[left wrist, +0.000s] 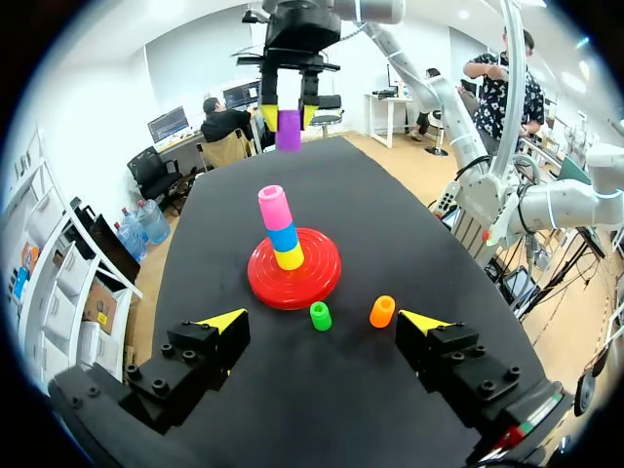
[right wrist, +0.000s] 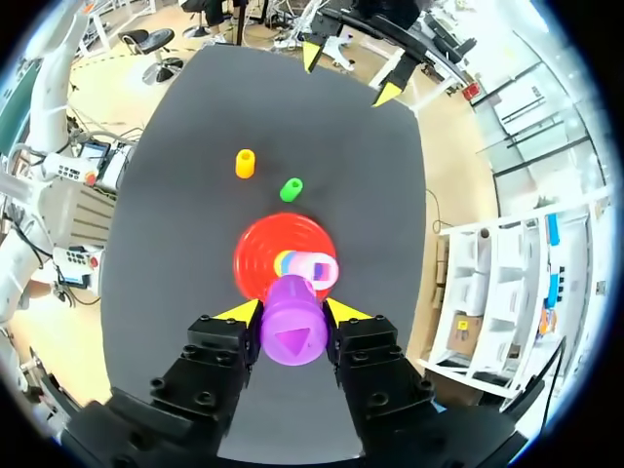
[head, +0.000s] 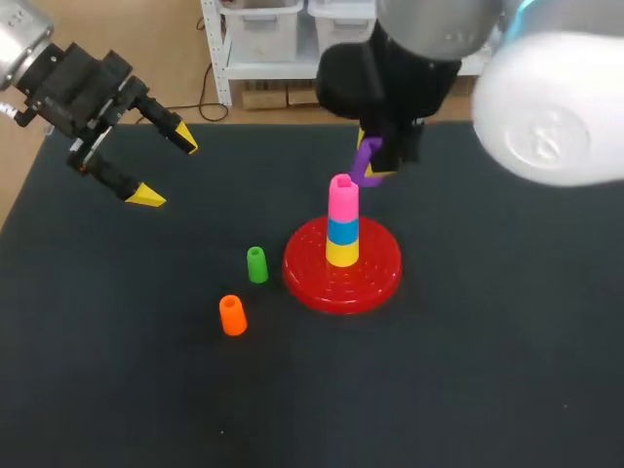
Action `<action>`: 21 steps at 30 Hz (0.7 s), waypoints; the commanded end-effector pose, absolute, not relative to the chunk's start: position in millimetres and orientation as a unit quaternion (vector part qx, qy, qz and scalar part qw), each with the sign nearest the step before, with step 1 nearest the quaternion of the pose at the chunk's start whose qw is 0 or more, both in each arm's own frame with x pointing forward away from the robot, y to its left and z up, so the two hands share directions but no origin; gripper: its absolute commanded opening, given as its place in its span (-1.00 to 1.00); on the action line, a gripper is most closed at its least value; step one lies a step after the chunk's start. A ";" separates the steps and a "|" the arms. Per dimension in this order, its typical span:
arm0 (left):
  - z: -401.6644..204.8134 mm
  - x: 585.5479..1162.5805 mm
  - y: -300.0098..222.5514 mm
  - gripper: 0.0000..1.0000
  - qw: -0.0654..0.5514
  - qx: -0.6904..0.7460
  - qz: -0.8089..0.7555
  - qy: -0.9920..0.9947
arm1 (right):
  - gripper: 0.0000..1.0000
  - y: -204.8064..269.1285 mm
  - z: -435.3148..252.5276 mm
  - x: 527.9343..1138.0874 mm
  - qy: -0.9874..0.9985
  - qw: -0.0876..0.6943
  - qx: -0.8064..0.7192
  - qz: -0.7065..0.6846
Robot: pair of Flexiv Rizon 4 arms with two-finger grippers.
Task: Pick up and stack the cylinders on the red base in this order: pink,purple,orange,green
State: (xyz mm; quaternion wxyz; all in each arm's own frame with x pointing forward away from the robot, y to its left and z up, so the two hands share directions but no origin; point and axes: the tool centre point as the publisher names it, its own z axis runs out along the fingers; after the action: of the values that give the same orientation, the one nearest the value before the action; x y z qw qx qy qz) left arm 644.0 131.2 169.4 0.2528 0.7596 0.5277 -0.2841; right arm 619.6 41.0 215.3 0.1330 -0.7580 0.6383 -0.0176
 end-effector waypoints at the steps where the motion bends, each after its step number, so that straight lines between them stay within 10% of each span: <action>1: 168.5 643.4 131.3 1.00 0.254 0.760 -0.283 0.528 | -1.00 54.6 208.0 637.6 0.638 0.104 -0.763 -0.021; 21: 168.5 643.4 131.3 1.00 0.254 0.760 -0.283 0.528 | -1.00 65.3 185.3 668.0 0.657 0.062 -0.751 0.008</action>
State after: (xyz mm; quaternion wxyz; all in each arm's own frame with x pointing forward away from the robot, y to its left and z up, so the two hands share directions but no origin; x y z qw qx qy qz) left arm 644.0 131.2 169.4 0.2528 0.7596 0.5277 -0.2841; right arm 663.6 63.7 186.3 0.0709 -0.7506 0.6570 -0.0015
